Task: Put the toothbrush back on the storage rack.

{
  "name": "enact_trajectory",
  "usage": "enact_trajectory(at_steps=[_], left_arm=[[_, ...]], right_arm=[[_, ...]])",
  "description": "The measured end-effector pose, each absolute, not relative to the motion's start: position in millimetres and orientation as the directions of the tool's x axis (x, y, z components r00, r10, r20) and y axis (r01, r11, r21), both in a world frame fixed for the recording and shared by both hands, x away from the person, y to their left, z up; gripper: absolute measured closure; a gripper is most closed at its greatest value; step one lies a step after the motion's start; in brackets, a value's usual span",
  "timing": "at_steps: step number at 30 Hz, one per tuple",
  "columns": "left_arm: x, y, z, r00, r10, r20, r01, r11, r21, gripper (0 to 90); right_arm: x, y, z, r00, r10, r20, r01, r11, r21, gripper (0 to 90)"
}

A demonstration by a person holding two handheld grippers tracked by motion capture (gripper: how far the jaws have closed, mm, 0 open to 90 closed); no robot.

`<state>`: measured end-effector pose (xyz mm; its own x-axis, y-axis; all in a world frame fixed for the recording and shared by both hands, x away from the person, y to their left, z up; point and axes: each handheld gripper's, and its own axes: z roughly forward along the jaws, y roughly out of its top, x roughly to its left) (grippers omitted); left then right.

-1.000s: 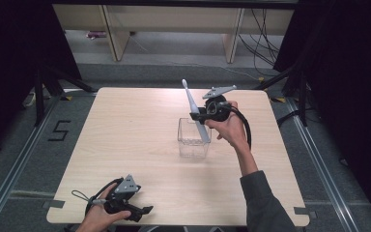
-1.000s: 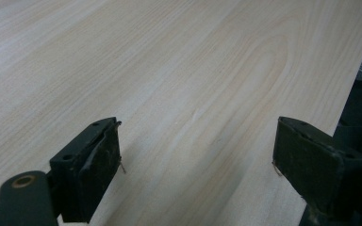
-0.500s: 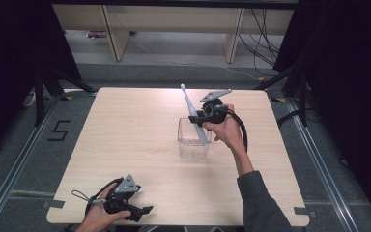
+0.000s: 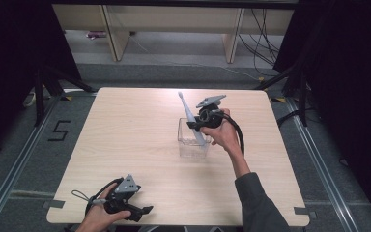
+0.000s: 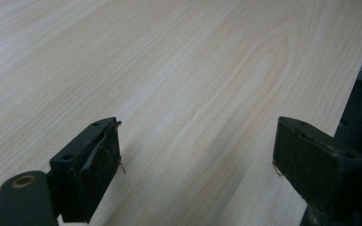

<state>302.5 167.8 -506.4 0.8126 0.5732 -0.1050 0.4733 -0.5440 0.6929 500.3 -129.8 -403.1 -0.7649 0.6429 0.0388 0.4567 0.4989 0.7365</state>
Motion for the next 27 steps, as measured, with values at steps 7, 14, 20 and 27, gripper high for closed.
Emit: enact_trajectory(at_steps=[7, 14, 20, 27], left_arm=[[303, 168, -506, 0.814, 0.572, -0.103, 0.471, -0.545, 0.693, 14.9], [302, 168, -506, 0.812, 0.575, -0.106, 0.474, -0.542, 0.694, 14.9], [303, 168, -506, 0.814, 0.572, -0.104, 0.472, -0.546, 0.693, 14.9], [303, 168, -506, 0.814, 0.572, -0.103, 0.471, -0.545, 0.693, 14.9]], right_arm=[[503, -123, -410, -0.778, 0.628, 0.011, 0.438, 0.531, 0.725, 66.7], [505, -121, -415, -0.773, 0.634, 0.011, 0.456, 0.544, 0.704, 66.7], [505, -120, -420, -0.772, 0.636, 0.022, 0.474, 0.551, 0.687, 66.7], [505, -115, -424, -0.766, 0.642, 0.028, 0.493, 0.560, 0.666, 66.6]])
